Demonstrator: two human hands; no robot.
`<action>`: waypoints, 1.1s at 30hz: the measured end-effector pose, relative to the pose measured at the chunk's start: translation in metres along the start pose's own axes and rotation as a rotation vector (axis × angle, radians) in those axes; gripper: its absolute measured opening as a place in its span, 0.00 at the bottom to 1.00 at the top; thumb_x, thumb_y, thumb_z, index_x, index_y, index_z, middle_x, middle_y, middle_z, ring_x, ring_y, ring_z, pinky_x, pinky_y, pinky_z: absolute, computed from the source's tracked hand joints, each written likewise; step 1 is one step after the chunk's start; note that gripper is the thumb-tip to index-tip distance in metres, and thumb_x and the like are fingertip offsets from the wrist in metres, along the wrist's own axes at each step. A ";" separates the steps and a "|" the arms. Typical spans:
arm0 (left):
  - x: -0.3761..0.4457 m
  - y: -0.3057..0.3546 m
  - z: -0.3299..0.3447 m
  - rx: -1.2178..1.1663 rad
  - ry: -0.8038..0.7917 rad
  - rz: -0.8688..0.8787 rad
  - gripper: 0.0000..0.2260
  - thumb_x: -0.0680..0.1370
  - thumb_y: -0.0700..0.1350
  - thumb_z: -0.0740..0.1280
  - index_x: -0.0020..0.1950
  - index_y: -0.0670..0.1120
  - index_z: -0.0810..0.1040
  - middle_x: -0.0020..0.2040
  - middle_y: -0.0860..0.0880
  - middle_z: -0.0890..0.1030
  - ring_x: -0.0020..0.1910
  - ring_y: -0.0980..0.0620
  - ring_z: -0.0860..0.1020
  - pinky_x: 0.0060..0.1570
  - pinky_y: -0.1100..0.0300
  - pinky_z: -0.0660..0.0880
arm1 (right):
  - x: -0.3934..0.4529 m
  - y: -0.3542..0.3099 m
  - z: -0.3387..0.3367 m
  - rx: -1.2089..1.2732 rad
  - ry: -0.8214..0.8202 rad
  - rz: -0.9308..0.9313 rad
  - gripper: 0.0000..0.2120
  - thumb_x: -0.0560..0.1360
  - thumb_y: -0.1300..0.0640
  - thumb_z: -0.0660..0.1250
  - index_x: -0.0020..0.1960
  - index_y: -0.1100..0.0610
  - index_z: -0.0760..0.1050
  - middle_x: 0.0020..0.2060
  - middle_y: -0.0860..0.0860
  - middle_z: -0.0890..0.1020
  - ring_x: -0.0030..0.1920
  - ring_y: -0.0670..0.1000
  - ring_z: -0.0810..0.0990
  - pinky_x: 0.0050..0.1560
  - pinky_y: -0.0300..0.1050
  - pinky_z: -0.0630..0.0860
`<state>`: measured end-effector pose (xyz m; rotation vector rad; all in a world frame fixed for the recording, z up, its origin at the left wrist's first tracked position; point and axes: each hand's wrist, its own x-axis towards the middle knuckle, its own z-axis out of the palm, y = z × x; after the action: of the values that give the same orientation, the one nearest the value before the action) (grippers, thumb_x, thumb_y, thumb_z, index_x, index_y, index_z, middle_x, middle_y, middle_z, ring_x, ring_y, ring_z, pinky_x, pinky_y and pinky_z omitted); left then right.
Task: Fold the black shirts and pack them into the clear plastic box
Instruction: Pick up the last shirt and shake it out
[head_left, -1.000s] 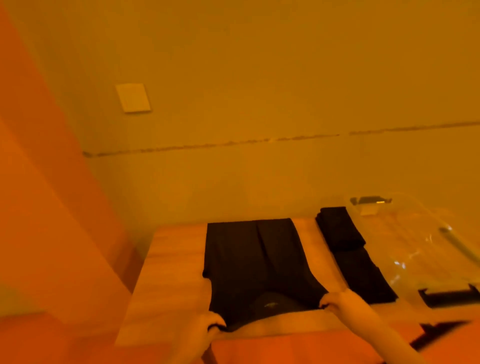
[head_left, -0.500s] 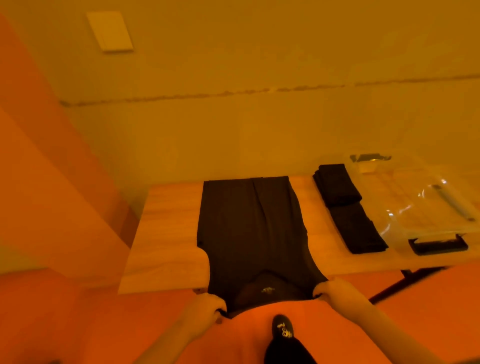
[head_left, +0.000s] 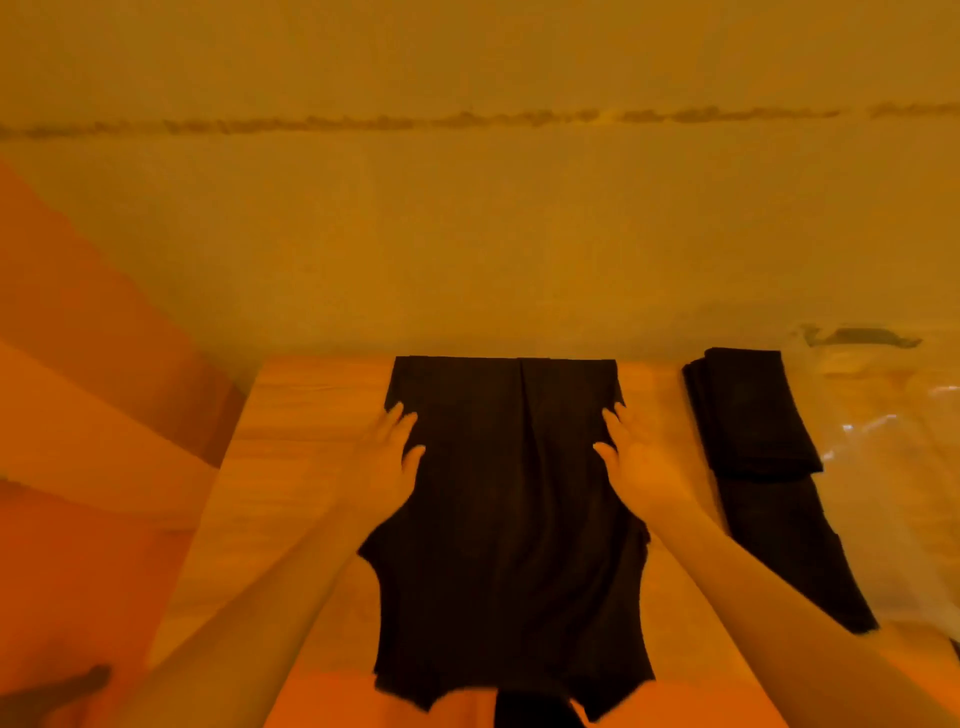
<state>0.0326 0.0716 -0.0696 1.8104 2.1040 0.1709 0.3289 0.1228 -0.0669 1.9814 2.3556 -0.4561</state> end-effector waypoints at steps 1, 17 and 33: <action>0.021 0.000 0.004 0.059 -0.036 -0.033 0.24 0.82 0.52 0.52 0.76 0.49 0.53 0.77 0.48 0.49 0.76 0.48 0.48 0.73 0.51 0.49 | 0.020 -0.003 0.003 -0.038 -0.053 -0.015 0.27 0.82 0.48 0.50 0.76 0.58 0.48 0.76 0.54 0.50 0.76 0.53 0.49 0.74 0.48 0.47; 0.109 -0.013 0.031 0.076 0.039 -0.075 0.25 0.81 0.55 0.48 0.76 0.47 0.51 0.77 0.46 0.49 0.76 0.48 0.44 0.72 0.47 0.41 | 0.131 0.040 0.015 0.143 0.053 0.012 0.27 0.80 0.48 0.50 0.76 0.58 0.51 0.75 0.54 0.53 0.76 0.52 0.49 0.73 0.54 0.45; 0.224 -0.018 0.009 -0.454 0.244 -0.578 0.11 0.81 0.43 0.57 0.52 0.38 0.76 0.44 0.44 0.75 0.43 0.48 0.72 0.40 0.57 0.65 | 0.225 0.071 -0.007 0.692 0.188 0.552 0.06 0.76 0.65 0.65 0.51 0.63 0.79 0.44 0.56 0.79 0.44 0.54 0.78 0.42 0.43 0.70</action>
<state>-0.0063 0.2855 -0.1263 0.9218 2.4067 0.6761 0.3561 0.3506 -0.1216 2.9351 1.7156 -1.1964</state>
